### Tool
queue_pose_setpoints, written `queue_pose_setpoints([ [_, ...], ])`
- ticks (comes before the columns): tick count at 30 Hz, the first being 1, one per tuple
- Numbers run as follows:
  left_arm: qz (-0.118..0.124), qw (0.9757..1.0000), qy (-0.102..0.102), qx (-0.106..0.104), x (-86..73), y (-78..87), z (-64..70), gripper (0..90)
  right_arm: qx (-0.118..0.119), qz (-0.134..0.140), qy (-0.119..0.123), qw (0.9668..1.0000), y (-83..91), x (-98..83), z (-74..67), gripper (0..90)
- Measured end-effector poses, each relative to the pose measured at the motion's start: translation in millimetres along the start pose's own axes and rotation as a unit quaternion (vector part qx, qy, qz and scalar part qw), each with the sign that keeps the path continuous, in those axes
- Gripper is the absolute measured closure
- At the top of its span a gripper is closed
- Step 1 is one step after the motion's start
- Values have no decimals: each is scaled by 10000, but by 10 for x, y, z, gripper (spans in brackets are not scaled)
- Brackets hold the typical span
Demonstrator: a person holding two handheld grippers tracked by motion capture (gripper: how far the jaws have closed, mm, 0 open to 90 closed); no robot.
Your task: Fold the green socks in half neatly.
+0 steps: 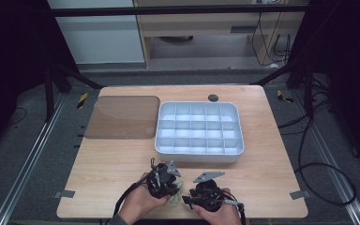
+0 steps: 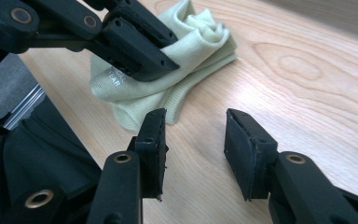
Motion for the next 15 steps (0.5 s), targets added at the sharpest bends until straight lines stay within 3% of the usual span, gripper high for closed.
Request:
queue_pose_setpoints([
  [5, -6, 10000, 76, -54, -2, -18, -18, 831, -80, 29, -98, 9999, 38, 11, 52, 581],
  [11, -111, 9999, 23, 5, 35, -50, -10, 832, -139, 25, -149, 9998, 44, 14, 90, 570],
  [15, -91, 9999, 117, -35, 41, -63, -30, 833, -133, 49, -182, 9997, 54, 19, 101, 568],
])
Point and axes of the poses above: each handheld gripper's, and its own axes: y roughly backward along the jaws, x roughly out of its top, z roughly to its right, the point moved 7 cm from there along -y, roughly forward along the jaws, and after that the axes turned 12 degrees about -y, right-handed, at the moved point
